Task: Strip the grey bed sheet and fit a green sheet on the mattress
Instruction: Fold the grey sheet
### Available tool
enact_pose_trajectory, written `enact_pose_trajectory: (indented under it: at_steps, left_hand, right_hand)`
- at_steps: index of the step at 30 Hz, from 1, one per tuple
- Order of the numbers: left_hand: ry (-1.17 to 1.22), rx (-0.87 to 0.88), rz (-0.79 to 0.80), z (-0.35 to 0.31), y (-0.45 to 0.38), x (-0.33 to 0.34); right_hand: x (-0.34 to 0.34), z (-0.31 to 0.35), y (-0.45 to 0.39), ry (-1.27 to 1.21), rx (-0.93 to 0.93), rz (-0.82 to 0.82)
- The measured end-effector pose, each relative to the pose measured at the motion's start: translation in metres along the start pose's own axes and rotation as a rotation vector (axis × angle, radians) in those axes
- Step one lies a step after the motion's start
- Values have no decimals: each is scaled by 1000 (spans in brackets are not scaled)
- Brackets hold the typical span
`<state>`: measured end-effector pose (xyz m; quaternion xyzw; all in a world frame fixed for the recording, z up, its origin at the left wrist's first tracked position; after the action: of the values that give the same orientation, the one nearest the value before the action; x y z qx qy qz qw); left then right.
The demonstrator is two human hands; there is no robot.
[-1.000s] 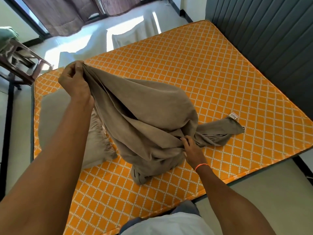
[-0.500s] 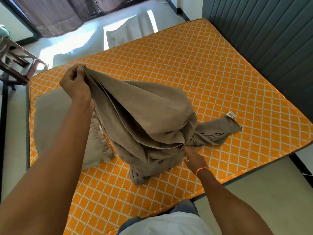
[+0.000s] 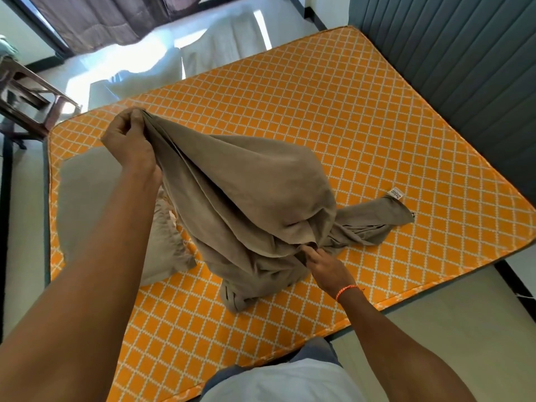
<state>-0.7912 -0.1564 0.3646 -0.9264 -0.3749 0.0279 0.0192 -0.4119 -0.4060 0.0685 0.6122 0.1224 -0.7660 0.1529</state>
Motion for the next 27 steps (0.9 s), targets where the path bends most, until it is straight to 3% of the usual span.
enact_pose_trajectory:
  at_steps: [5, 12, 17, 23, 27]
  left_hand:
    - [2, 4, 17, 6, 6, 5]
    - [-5, -7, 28, 14, 1, 5]
    - [-4, -26, -2, 20, -5, -1]
    - [-2, -24, -5, 26, -4, 2]
    - [11, -36, 0, 33, -8, -2]
  right_hand:
    - [-8, -8, -13, -42, 105, -38]
    - [11, -28, -18, -133, 217, 117]
    - [-7, -29, -15, -207, 189, 37]
    - [9, -29, -20, -172, 180, 157]
    - [14, -34, -25, -87, 196, 120]
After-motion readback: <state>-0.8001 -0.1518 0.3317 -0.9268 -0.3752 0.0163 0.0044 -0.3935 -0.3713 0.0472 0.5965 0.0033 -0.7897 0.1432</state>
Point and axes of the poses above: each hand's wrist, its own y-axis away from the middle knuckle, its own x-axis out of the palm, z = x × y, the point moved 8 cm from there along -y, towards the middle knuckle, and after that the axes turned 7 degrees about -z, right-handed, at the moved point
